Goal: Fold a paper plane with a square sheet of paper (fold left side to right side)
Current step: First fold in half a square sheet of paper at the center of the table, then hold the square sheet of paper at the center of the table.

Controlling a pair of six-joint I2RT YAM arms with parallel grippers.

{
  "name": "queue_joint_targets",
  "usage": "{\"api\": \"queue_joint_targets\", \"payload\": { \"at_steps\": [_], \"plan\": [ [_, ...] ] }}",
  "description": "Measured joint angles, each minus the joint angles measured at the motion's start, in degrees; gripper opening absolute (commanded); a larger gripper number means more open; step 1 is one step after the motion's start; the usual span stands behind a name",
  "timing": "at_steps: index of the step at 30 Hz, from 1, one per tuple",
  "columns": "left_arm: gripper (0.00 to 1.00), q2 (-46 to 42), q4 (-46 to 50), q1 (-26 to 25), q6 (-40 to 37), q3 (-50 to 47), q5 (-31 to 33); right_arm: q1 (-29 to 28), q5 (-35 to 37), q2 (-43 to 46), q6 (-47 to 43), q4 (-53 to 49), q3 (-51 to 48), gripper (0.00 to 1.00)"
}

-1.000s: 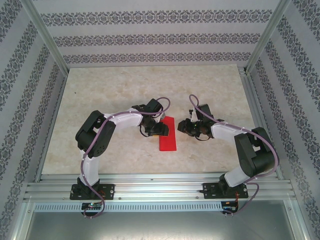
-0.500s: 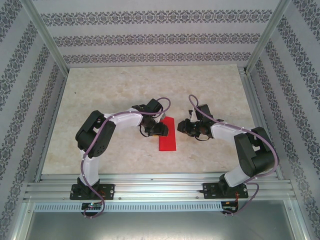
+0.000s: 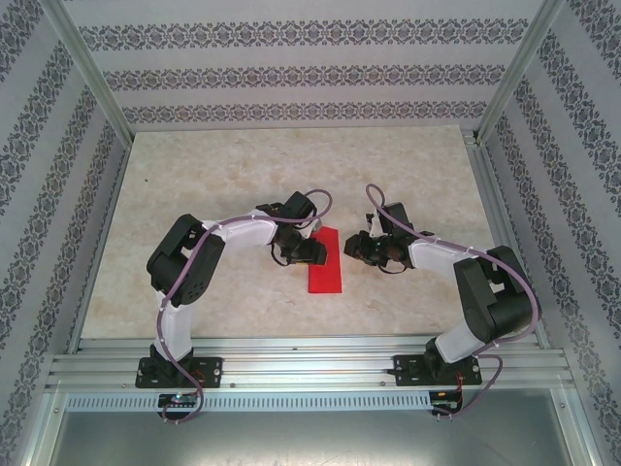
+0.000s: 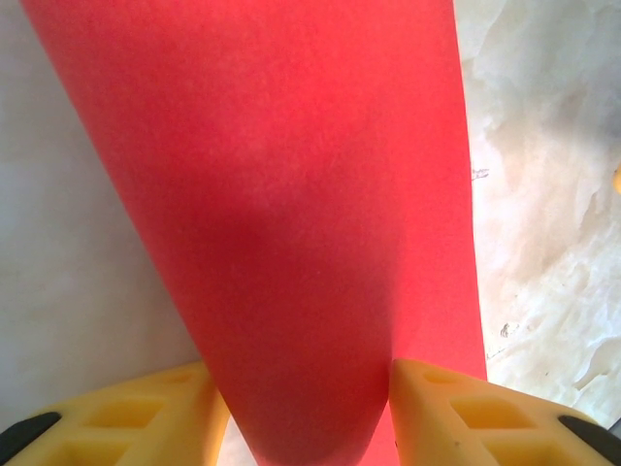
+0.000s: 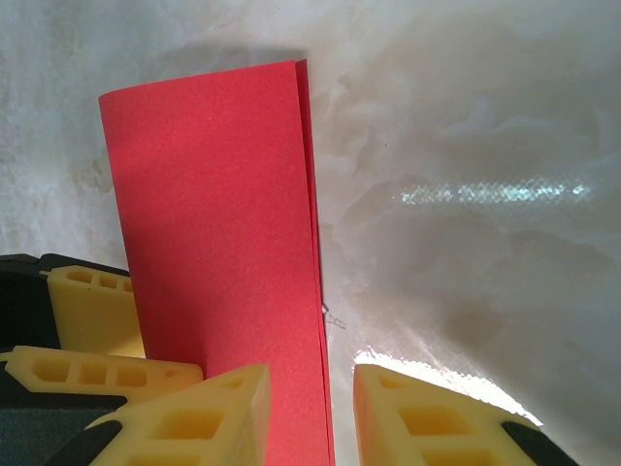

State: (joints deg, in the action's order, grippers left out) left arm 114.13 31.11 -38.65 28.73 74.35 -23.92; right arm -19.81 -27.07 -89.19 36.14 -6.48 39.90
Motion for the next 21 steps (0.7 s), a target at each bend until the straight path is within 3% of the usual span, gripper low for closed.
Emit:
{"api": "queue_joint_targets", "payload": {
  "at_steps": [21],
  "plan": [
    [0.51, 0.5, 0.8, 0.0, 0.0, 0.7, 0.0, -4.2, -1.5, -4.0, 2.6, 2.0, 1.4, 0.14]
  ]
}}
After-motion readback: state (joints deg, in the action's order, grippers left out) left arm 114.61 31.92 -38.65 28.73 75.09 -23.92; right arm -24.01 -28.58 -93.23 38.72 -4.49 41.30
